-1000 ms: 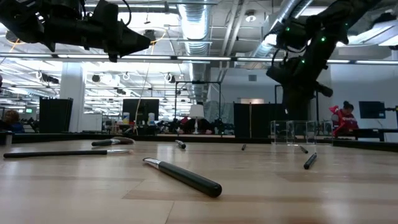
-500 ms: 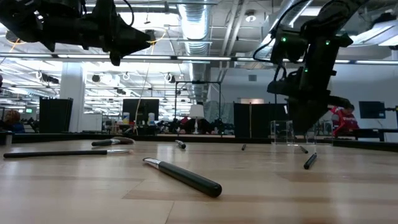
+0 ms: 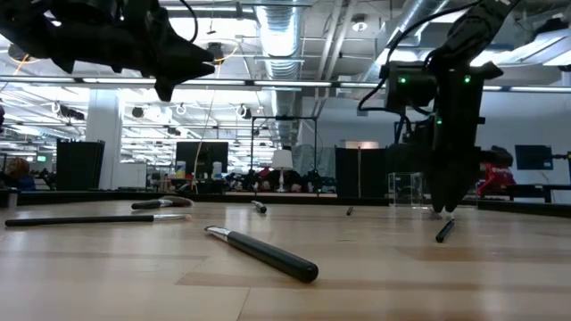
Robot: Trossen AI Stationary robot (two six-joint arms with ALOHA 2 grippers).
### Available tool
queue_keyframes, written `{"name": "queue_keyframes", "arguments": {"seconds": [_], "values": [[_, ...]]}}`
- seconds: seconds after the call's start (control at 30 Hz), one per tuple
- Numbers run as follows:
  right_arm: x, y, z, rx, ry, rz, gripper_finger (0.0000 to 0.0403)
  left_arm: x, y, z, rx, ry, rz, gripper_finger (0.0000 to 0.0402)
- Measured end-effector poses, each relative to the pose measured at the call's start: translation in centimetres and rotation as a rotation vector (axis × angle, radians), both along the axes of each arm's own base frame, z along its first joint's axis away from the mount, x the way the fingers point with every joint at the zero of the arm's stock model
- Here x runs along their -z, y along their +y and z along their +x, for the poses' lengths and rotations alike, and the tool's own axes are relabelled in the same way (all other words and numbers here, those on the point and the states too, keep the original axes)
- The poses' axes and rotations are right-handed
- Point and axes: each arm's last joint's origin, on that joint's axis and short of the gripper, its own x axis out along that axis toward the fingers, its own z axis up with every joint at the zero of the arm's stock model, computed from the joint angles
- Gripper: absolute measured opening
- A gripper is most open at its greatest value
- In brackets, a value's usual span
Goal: Put items in baskets/containers
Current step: Put the black eyeshadow brush into the middle section of the transparent organizer
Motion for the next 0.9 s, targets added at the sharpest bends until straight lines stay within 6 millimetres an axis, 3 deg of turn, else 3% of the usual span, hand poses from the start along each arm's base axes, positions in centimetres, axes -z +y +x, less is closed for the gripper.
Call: {"name": "queue_keyframes", "arguments": {"seconds": [0.4, 0.9], "values": [[-0.6, 0.8, 0.0, -0.003, -0.026, -0.018, 0.0082, 0.0, -1.9, 0.3, 0.103, -0.001, -0.048, 0.0124], [-1.2, 0.3, 0.1, -0.205, 0.022, -0.067, 0.0082, 0.0, -2.1, 0.3, 0.11, -0.002, -0.052, 0.0124]]}}
